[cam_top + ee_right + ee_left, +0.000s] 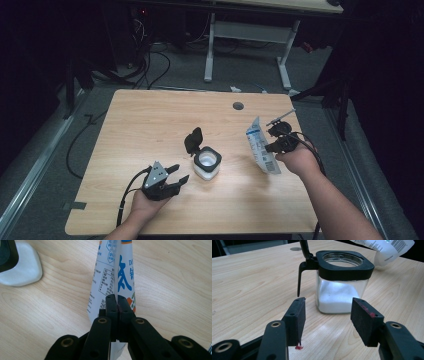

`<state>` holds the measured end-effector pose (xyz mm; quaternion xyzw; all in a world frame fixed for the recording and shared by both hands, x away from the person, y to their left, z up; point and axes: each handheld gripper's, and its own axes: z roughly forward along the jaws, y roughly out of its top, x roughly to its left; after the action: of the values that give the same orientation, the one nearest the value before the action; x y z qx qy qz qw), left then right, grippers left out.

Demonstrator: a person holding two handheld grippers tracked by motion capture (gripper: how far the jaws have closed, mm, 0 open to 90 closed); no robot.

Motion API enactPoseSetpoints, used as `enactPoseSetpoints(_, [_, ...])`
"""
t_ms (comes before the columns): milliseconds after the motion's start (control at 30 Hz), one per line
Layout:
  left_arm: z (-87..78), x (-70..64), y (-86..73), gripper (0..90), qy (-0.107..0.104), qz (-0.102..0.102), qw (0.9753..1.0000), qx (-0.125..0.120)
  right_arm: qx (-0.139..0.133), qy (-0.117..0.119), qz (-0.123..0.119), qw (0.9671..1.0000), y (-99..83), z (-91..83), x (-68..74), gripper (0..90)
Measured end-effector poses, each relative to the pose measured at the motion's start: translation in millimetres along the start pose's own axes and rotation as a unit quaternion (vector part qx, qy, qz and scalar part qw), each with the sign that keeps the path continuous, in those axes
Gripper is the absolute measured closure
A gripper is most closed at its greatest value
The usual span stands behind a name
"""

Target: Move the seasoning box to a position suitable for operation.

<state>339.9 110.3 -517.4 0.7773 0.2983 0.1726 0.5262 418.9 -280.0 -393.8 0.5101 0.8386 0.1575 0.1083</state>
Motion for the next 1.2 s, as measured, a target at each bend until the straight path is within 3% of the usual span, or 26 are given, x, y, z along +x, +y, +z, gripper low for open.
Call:
enactPoseSetpoints(133, [0.2,2.7,-0.9,46.2,0.009,0.002,1.0000,0.003,-0.014,0.000,0.000,0.9999,-1.6,-2.0,0.1,89.8])
enactPoseSetpoints(367, [-1.9,13.1,-2.1,47.7,0.011,-0.016,0.9998,0.002,-0.031,0.000,0.000,0.9995,-7.3,0.8,1.5,89.8])
enactPoseSetpoints(467, [-3.1,15.5,-3.2,47.5,0.023,-0.011,0.9997,0.000,-0.038,-0.008,-0.006,0.9992,-9.7,2.2,2.9,89.7])
enactPoseSetpoints(667, [-4.7,19.7,-4.1,47.5,0.023,-0.028,0.9993,-0.007,-0.073,-0.005,-0.001,0.9973,-16.8,0.3,3.4,89.8])
enactPoseSetpoints(1200, [-5.5,24.8,-6.3,45.9,0.023,-0.031,0.9993,0.003,-0.125,0.002,0.008,0.9922,-36.0,2.1,1.7,89.8])
